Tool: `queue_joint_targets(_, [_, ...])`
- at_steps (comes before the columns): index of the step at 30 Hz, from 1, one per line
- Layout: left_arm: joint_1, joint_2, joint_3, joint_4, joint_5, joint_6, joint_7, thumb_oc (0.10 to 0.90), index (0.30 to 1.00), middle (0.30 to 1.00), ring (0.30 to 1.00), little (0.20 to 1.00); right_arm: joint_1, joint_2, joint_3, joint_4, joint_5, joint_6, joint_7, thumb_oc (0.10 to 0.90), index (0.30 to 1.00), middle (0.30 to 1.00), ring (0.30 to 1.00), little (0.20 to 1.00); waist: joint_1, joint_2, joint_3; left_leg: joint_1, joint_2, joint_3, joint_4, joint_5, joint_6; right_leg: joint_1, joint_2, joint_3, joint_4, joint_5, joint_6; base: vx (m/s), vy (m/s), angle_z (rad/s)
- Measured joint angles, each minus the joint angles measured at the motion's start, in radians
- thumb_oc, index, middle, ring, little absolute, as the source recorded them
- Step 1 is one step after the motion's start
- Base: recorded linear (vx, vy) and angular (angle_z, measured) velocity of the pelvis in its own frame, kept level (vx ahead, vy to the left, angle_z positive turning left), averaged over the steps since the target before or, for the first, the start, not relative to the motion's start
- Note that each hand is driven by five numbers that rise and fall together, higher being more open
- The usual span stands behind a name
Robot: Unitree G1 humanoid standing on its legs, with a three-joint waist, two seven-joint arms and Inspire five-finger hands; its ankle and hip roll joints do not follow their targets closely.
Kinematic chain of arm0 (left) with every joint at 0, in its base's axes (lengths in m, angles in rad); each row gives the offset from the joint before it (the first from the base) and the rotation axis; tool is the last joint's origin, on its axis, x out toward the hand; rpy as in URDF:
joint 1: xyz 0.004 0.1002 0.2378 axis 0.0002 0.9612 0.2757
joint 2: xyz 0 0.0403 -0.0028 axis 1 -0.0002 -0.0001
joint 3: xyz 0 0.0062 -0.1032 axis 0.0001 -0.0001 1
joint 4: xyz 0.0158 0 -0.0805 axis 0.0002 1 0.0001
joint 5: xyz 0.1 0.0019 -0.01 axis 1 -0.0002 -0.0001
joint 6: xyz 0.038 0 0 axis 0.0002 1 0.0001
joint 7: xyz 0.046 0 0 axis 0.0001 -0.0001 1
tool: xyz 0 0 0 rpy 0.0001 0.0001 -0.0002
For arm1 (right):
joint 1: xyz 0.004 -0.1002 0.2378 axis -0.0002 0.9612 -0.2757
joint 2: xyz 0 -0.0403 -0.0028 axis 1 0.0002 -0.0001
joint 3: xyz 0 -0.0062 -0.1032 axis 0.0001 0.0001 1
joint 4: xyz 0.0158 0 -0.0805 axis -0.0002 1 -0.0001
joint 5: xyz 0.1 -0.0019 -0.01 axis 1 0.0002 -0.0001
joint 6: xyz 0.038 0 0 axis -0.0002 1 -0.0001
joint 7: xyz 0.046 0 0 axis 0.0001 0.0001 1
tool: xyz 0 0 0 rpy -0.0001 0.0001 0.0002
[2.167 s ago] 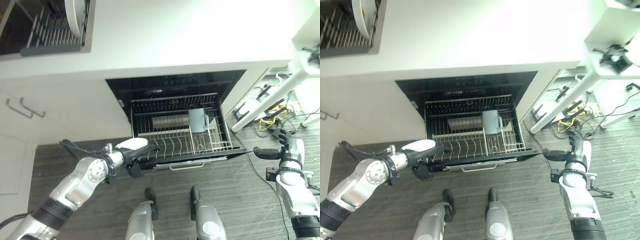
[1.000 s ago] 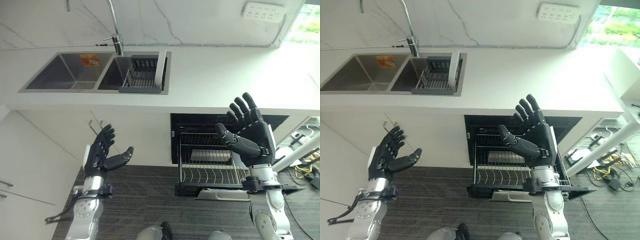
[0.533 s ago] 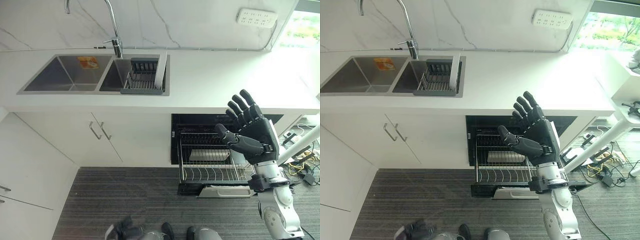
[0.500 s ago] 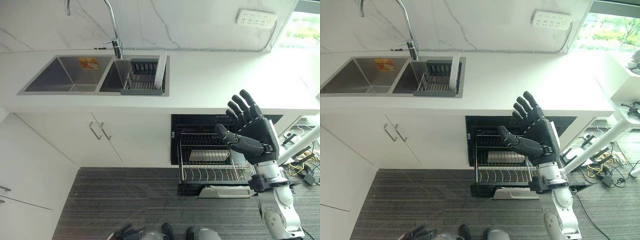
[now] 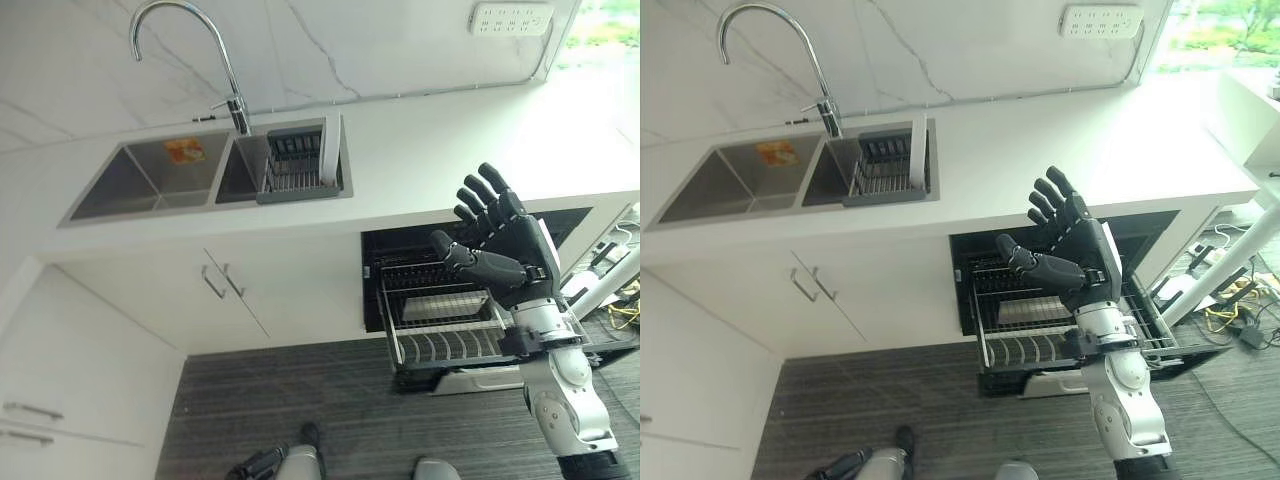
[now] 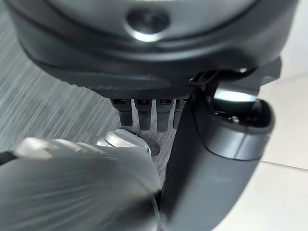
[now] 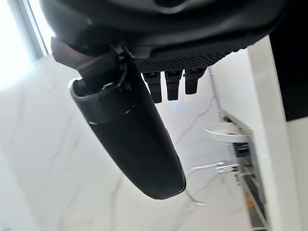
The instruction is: Place the dishes in the dishwasher.
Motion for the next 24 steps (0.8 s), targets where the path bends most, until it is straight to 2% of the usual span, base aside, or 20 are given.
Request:
queue_joint_targets(1, [0.0, 0.022, -0.01, -0.001, 0.023, 0.004, -0.001, 0.8, 0.9, 0.9, 0.9, 0.9, 0.009, 0.007, 0.0, 0.0, 0.001, 0.005, -0.008, 0.8, 0.9, 0.9, 0.9, 0.9, 0.001, -0.026, -0.001, 0.025, -0.027, 0.035, 0.004, 0.018, 0.016, 0.007, -0.017, -0.012, 0.035, -0.015, 0.023, 0.31, 0.333, -0.09])
queue_joint_targets(2, [0.0, 0.044, -0.013, 0.001, 0.042, 0.008, -0.005, 0.8, 0.9, 0.9, 0.9, 0.9, 0.011, 0.022, -0.003, -0.002, 0.001, 0.007, -0.014, 0.8, 0.9, 0.9, 0.9, 0.9, -0.002, -0.068, -0.004, 0.043, -0.076, 0.048, 0.01, 0.018, 0.026, 0.036, -0.037, 0.022, 0.01, 0.0, 0.04, 0.23, 0.248, 0.07])
queue_joint_targets(3, [0.0, 0.047, -0.016, 0.002, 0.051, 0.015, -0.005, 0.8, 0.9, 0.9, 0.9, 0.9, 0.016, 0.041, -0.017, -0.005, 0.001, 0.006, -0.018, 0.8, 0.9, 0.9, 0.9, 0.9, -0.009, -0.08, -0.009, 0.05, -0.093, 0.043, 0.014, 0.019, 0.039, 0.05, -0.059, 0.021, 0.004, 0.013, 0.031, 0.24, 0.22, -0.1])
queue_joint_targets(4, [0.002, 0.047, -0.018, 0.002, 0.052, 0.016, -0.007, 0.8, 0.9, 0.9, 0.9, 0.9, 0.016, 0.062, -0.026, -0.007, 0.001, 0.006, -0.027, 0.8, 0.9, 0.9, 0.9, 0.9, -0.001, -0.085, -0.012, 0.048, -0.103, 0.053, 0.03, 0.004, 0.061, 0.051, -0.07, 0.013, -0.005, 0.039, 0.012, 0.2, 0.166, -0.17])
queue_joint_targets(5, [0.003, 0.043, -0.017, -0.004, 0.05, 0.016, -0.006, 0.8, 0.9, 0.9, 0.9, 0.9, 0.017, 0.075, -0.026, -0.007, 0.001, 0.008, -0.029, 0.8, 0.9, 0.9, 0.9, 0.9, 0.001, -0.081, -0.013, 0.039, -0.108, 0.05, 0.043, -0.011, 0.079, 0.053, -0.074, -0.018, -0.009, 0.096, 0.031, 0.19, 0.148, -0.23])
queue_joint_targets(6, [0.003, 0.044, -0.022, -0.01, 0.052, 0.016, -0.006, 0.8, 0.9, 0.9, 0.9, 0.9, 0.021, 0.08, -0.024, -0.007, 0.001, 0.013, -0.029, 0.8, 0.9, 0.9, 0.9, 0.9, -0.004, -0.084, -0.013, 0.042, -0.112, 0.048, 0.04, -0.012, 0.082, 0.048, -0.076, -0.034, -0.009, 0.127, 0.032, 0.17, 0.132, -0.04])
queue_joint_targets(8, [0.002, 0.048, -0.039, -0.011, 0.074, 0.016, -0.006, 0.8, 0.9, 0.9, 0.9, 0.9, 0.019, 0.081, -0.024, -0.007, 0.001, 0.014, -0.028, 0.8, 0.9, 0.9, 0.9, 0.9, -0.005, -0.087, -0.016, 0.047, -0.114, 0.057, 0.042, -0.03, 0.097, 0.044, -0.079, -0.069, -0.007, 0.157, 0.035, 0.14, 0.124, -0.06])
queue_joint_targets(11, [0.003, 0.056, -0.074, -0.023, 0.091, 0.016, 0.005, 0.8, 0.9, 0.9, 0.9, 0.9, 0.016, 0.087, -0.021, -0.007, 0.001, 0.013, -0.022, 0.8, 0.9, 0.9, 0.9, 0.9, -0.004, -0.093, -0.024, 0.064, -0.111, 0.091, 0.023, -0.034, 0.118, 0.031, -0.08, -0.105, -0.025, 0.226, 0.069, 0.1, 0.11, -0.33])
queue_joint_targets(13, [0.014, 0.071, -0.087, -0.034, 0.093, 0.015, 0.026, 0.8, 0.9, 0.9, 0.9, 0.9, 0.01, 0.101, -0.014, -0.006, 0.002, 0.015, -0.013, 0.8, 0.9, 0.9, 0.9, 0.9, -0.001, -0.103, -0.031, 0.084, -0.097, 0.142, 0.003, -0.038, 0.122, 0.003, -0.076, -0.176, -0.039, 0.276, 0.08, 0.08, 0.041, -0.96])
queue_joint_targets(14, [0.03, 0.074, -0.087, -0.042, 0.093, 0.015, 0.044, 0.8, 0.9, 0.9, 0.9, 0.9, 0.0, 0.112, 0.013, -0.006, 0.002, 0.015, -0.001, 0.8, 0.9, 0.9, 0.9, 0.9, -0.001, -0.113, -0.036, 0.109, -0.079, 0.177, -0.029, -0.035, 0.121, -0.045, -0.071, -0.195, 0.009, 0.259, 0.11, 0.07, -0.073, -1.09])
queue_joint_targets(15, [0.027, 0.083, -0.095, -0.041, 0.133, 0.015, 0.057, 0.8, 0.9, 0.9, 0.9, 0.9, 0.007, 0.11, 0.018, -0.006, 0.002, 0.015, 0.004, 0.8, 0.9, 0.9, 0.9, 0.9, -0.033, -0.126, -0.045, 0.109, -0.08, 0.18, -0.038, -0.036, 0.122, -0.075, -0.03, -0.193, 0.041, 0.17, 0.085, 0.11, -0.164, -0.91])
queue_joint_targets(16, [0.026, 0.078, -0.096, -0.039, 0.165, 0.015, 0.069, 0.8, 0.9, 0.9, 0.9, 0.9, 0.008, 0.099, 0.018, -0.006, 0.004, 0.014, 0.008, 0.8, 0.9, 0.9, 0.9, 0.9, -0.051, -0.13, -0.048, 0.105, -0.08, 0.189, -0.031, -0.061, 0.12, -0.13, 0.029, -0.198, 0.055, 0.1, 0.048, 0.13, -0.227, -0.2])
queue_joint_targets(17, [0.031, 0.076, -0.099, -0.036, 0.172, -0.003, 0.088, 0.8, 0.9, 0.9, 0.9, 0.9, 0.01, 0.077, 0.018, -0.007, 0.006, 0.014, 0.015, 0.8, 0.9, 0.9, 0.9, 0.9, -0.055, -0.133, -0.05, 0.102, -0.077, 0.203, -0.017, -0.068, 0.112, -0.194, 0.049, -0.237, 0.054, 0.083, 0.037, 0.14, -0.314, -0.24])
queue_joint_targets(18, [0.051, 0.07, -0.11, -0.048, 0.192, -0.021, 0.105, 0.8, 0.9, 0.9, 0.9, 0.9, 0.011, 0.067, 0.019, -0.004, 0.007, 0.014, 0.02, 0.8, 0.9, 0.9, 0.9, 0.9, -0.054, -0.12, -0.055, 0.103, -0.061, 0.225, 0.0, -0.069, 0.097, -0.208, 0.049, -0.285, 0.063, 0.097, 0.003, 0.09, -0.355, -0.27])
queue_joint_targets(19, [0.06, 0.07, -0.147, -0.07, 0.216, -0.029, 0.135, 0.8, 0.9, 0.9, 0.9, 0.9, 0.011, 0.067, 0.03, 0.009, 0.014, 0.013, 0.021, 0.8, 0.9, 0.9, 0.9, 0.9, -0.044, -0.088, -0.074, 0.108, -0.018, 0.226, 0.03, -0.078, 0.063, -0.188, 0.067, -0.324, 0.059, 0.093, -0.04, 0.1, -0.39, -0.28])
queue_joint_targets(20, [0.058, 0.078, -0.166, -0.086, 0.238, -0.028, 0.155, 0.8, 0.9, 0.9, 0.9, 0.9, 0.011, 0.065, 0.052, 0.01, 0.018, 0.013, 0.029, 0.8, 0.9, 0.9, 0.9, 0.9, -0.045, -0.082, -0.077, 0.115, 0.0, 0.211, 0.049, -0.081, 0.031, -0.179, 0.089, -0.341, 0.045, 0.122, -0.083, 0.14, -0.383, -0.22])
queue_joint_targets(21, [0.055, 0.071, -0.173, -0.093, 0.238, -0.026, 0.17, 0.8, 0.9, 0.9, 0.9, 0.9, 0.011, 0.05, 0.072, 0.022, 0.023, 0.013, 0.036, 0.8, 0.9, 0.9, 0.9, 0.9, -0.045, -0.073, -0.08, 0.132, 0.011, 0.199, 0.033, -0.077, 0.014, -0.163, 0.117, -0.342, 0.031, 0.125, -0.132, 0.14, -0.323, -0.21])
queue_joint_targets(22, [0.078, 0.054, -0.165, -0.126, 0.237, -0.027, 0.176, 0.8, 0.9, 0.9, 0.9, 0.9, 0.011, 0.022, 0.09, 0.042, 0.022, 0.013, 0.045, 0.8, 0.9, 0.9, 0.9, 0.9, -0.028, -0.088, -0.072, 0.176, -0.002, 0.167, 0.001, -0.004, -0.047, -0.154, 0.126, -0.307, 0.058, 0.086, -0.184, 0.14, -0.207, -0.27])
queue_joint_targets(23, [0.082, 0.029, -0.143, -0.15, 0.23, -0.035, 0.169, 0.8, 0.9, 0.9, 0.9, 0.9, 0.013, 0.016, 0.093, 0.052, 0.022, 0.009, 0.049, 0.8, 0.9, 0.9, 0.9, 0.9, -0.012, -0.116, -0.057, 0.114, -0.012, 0.071, 0.126, 0.09, -0.109, -0.132, 0.121, -0.292, 0.052, 0.077, -0.195, 0.18, 0.07, -0.25])
queue_joint_targets(24, [0.073, 0.024, -0.123, -0.188, 0.229, -0.049, 0.161, 0.8, 0.9, 0.9, 0.9, 0.9, 0.007, 0.026, 0.086, 0.057, 0.022, 0.008, 0.05, 0.8, 0.9, 0.9, 0.9, 0.9, 0.003, -0.117, -0.041, 0.011, -0.007, 0.01, 0.288, 0.119, -0.115, -0.123, 0.127, -0.289, 0.043, 0.077, -0.201, 0.19, 0.218, -0.19])
